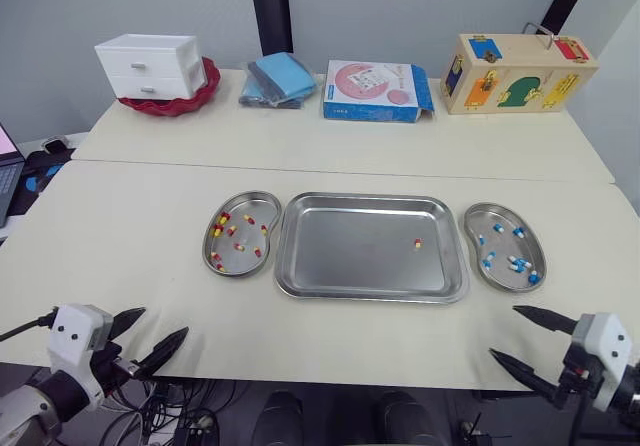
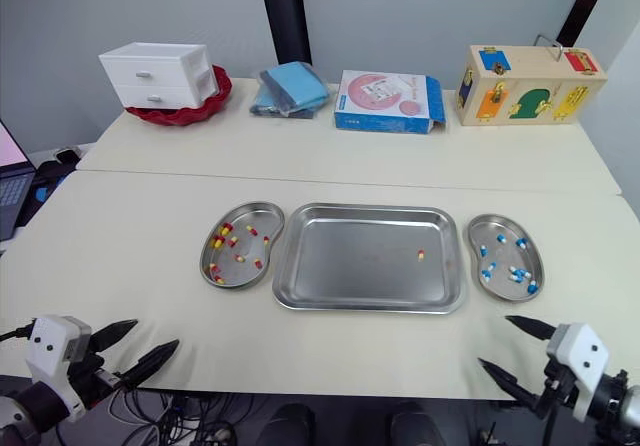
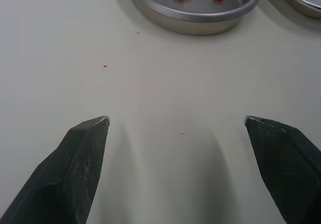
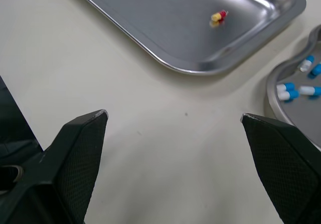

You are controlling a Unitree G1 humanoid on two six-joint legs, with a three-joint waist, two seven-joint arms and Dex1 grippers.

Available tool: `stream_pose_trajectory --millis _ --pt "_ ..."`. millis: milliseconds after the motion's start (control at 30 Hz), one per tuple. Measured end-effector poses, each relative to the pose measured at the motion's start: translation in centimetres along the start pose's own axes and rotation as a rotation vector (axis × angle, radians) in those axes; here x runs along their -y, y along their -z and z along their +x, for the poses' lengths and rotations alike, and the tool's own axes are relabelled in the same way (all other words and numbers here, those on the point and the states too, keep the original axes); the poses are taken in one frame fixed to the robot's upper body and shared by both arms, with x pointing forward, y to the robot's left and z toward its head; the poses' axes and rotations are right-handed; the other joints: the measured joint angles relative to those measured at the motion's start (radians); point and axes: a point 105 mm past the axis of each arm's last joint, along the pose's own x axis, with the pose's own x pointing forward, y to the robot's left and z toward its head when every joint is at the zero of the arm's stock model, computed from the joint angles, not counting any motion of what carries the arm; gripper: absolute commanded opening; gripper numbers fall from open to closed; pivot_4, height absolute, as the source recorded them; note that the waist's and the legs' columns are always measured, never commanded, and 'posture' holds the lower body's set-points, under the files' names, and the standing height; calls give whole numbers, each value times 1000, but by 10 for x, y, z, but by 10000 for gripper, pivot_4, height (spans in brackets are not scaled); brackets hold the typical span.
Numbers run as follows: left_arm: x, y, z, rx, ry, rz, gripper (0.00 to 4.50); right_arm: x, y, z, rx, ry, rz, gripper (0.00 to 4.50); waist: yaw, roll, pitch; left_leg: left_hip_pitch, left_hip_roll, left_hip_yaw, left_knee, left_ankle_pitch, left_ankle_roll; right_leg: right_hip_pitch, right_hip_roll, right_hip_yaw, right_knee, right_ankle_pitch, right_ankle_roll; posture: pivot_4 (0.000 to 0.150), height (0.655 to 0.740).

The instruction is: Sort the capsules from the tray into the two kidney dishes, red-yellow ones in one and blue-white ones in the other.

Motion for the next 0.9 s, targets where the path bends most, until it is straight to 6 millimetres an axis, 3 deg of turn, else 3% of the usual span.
stream_pose_trajectory --millis 167,333,600,900 --pt "24 -12 7 29 155 76 44688 -20 -16 29 111 39 31 45000 0 0 0 0 0 0 0 0 0 0 0 0 0 0 0 1500 7400" --pt "31 -13 7 39 185 78 44688 -32 -18 45 143 65 68 45000 0 0 0 0 0 0 0 0 0 0 0 0 0 0 0 1500 7400" --pt "40 -13 10 63 222 64 44688 -28 -15 49 133 99 58 45000 1 0 0 0 0 0 0 0 0 0 0 0 0 0 0 1500 7400" --pt "101 -83 72 254 438 141 44688 -28 -9 49 142 131 76 45000 4 2 -1 0 0 -1 0 0 0 0 0 -1 1 0 0 1500 7400"
